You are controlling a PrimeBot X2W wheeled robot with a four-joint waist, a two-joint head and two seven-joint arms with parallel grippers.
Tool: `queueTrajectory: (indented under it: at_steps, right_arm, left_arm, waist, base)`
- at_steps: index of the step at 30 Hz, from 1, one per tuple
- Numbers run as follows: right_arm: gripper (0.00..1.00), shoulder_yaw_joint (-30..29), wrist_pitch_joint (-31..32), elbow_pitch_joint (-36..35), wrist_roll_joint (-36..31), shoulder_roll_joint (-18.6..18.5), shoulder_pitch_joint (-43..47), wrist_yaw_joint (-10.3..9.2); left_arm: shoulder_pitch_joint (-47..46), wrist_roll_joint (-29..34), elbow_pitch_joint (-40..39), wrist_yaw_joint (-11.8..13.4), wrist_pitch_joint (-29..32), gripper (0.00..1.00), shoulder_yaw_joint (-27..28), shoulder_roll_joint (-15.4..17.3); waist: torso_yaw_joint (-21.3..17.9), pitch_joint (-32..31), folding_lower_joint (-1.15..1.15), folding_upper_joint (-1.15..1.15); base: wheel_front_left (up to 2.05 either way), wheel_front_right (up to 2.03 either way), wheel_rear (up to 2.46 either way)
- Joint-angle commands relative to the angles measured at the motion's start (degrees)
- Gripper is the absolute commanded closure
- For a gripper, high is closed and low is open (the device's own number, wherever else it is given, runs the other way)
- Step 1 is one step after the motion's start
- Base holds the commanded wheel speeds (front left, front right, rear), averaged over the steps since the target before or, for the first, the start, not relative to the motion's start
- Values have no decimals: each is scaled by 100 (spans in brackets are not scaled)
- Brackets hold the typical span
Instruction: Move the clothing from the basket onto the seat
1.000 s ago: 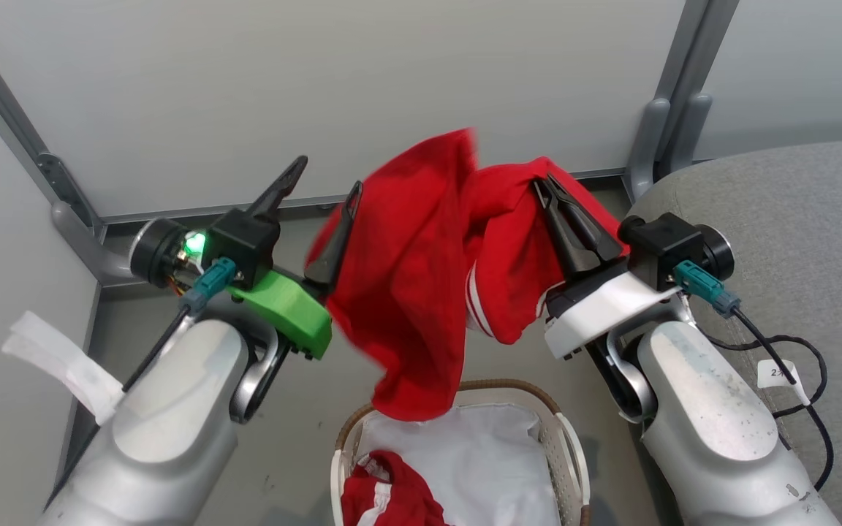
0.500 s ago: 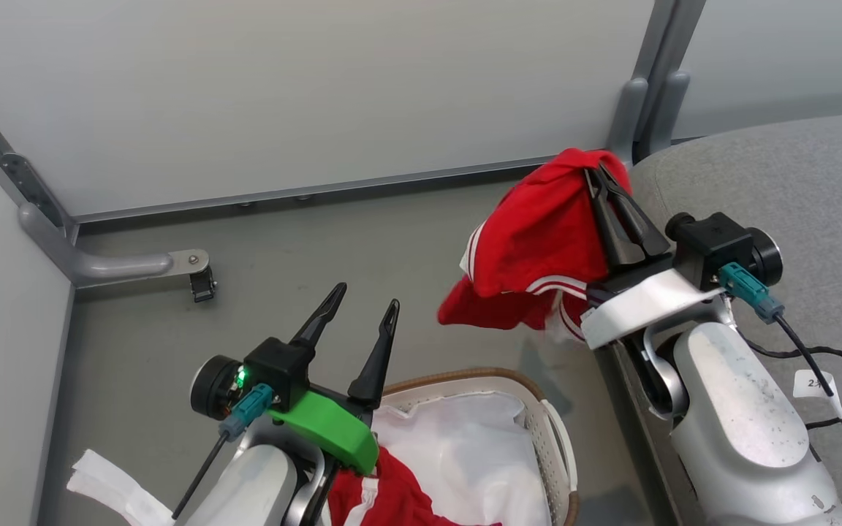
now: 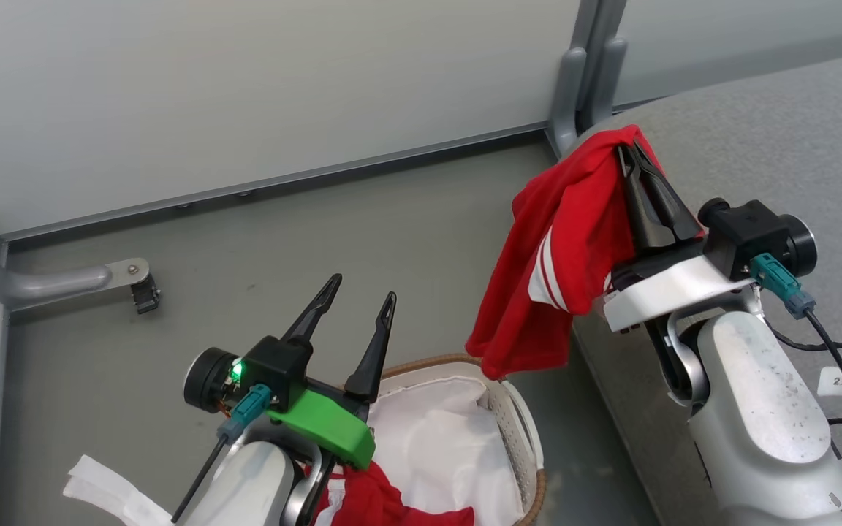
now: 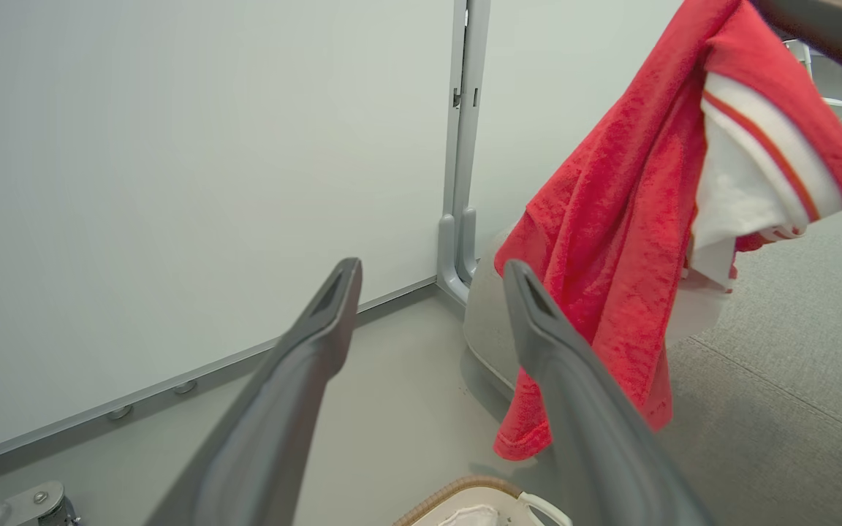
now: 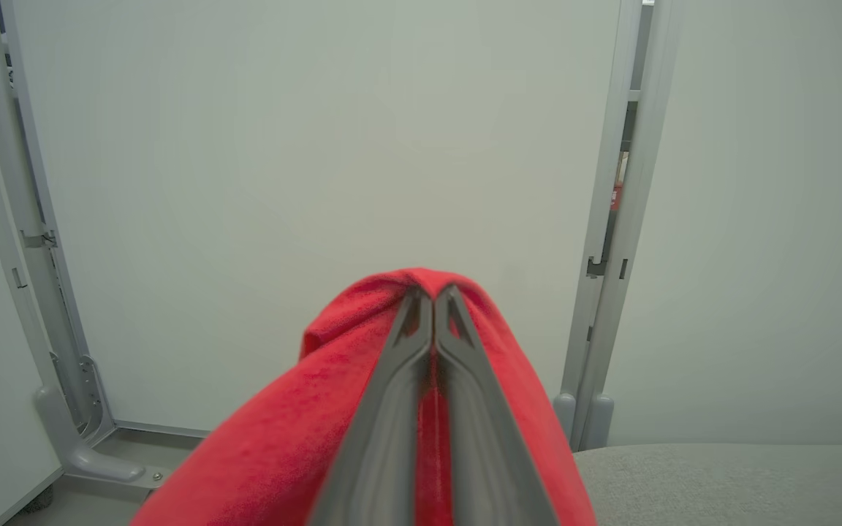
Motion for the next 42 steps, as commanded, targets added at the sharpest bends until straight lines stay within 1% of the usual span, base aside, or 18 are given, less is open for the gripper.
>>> queueTrajectory:
  at_steps: [1, 7, 11, 15, 19, 23, 27, 31, 35, 37, 40, 42]
  right_arm:
    - [100, -51, -28, -54, -64, -22, 43, -4]
    - [100, -370, -28, -189, -202, -18, 87, -4]
    - [100, -621, -28, -254, -231, -15, 98, -4]
    - [100, -800, -28, -292, -223, -15, 112, -4]
    - [100, -880, -28, -312, -206, -11, 124, -4]
    - [100, -925, -28, -258, -247, -16, 121, -4]
    - [100, -944, -28, -156, -339, -15, 21, -4]
    - [100, -793, -28, 91, -632, -16, -256, -4]
    - [100, -737, -28, 425, -1015, -23, -770, -4]
    - [100, -770, -28, 586, -1182, -114, -1091, -4]
    - [100, -794, -28, 857, -1357, -397, -1626, -5]
    - [100, -1023, -28, 1042, -1451, -595, -1970, -6]
  left_arm:
    - [18, 62, -8, -21, -4, 0, 23, -1]
    - [-187, 258, -23, -63, -5, 0, 25, -17]
    - [-295, 344, 22, -87, -5, 0, -48, -14]
    - [-407, 415, 54, -89, -5, 0, -129, -5]
    - [-488, 449, 78, -96, -5, 0, -235, 12]
    - [-543, 424, 59, -96, -5, 0, -341, 38]
    - [-569, 366, 30, -97, -5, 0, -437, 71]
    - [-578, 360, -16, -98, -5, 0, -504, 83]
    - [-601, 377, -97, -98, -5, 0, -573, 47]
    - [-612, 391, -140, -98, -5, 0, -598, 24]
    - [-625, 399, -181, -99, -5, 0, -651, 2]
    - [-632, 393, -203, -99, -5, 0, -679, -13]
  waist:
    - [-464, 213, 0, 55]
    - [-1185, 503, 0, 55]
    - [-1569, 691, 0, 55]
    - [-1818, 859, 0, 55]
    - [-1911, 974, 0, 55]
    - [-1880, 1038, 0, 55]
    - [-1756, 1079, 0, 55]
    - [-1585, 1142, 0, 55]
    - [-1348, 1236, 0, 55]
    - [-1205, 1294, 0, 55]
    - [-964, 1381, 0, 55]
    - [-803, 1438, 0, 55]
  base:
    - [0, 0, 0]
    - [0, 0, 0]
    - [0, 0, 0]
    - [0, 0, 0]
    - [0, 0, 0]
    - [0, 0, 0]
    - [0, 0, 0]
    - [0, 0, 0]
    - [0, 0, 0]
    - [0, 0, 0]
    - [0, 0, 0]
    - [0, 0, 0]
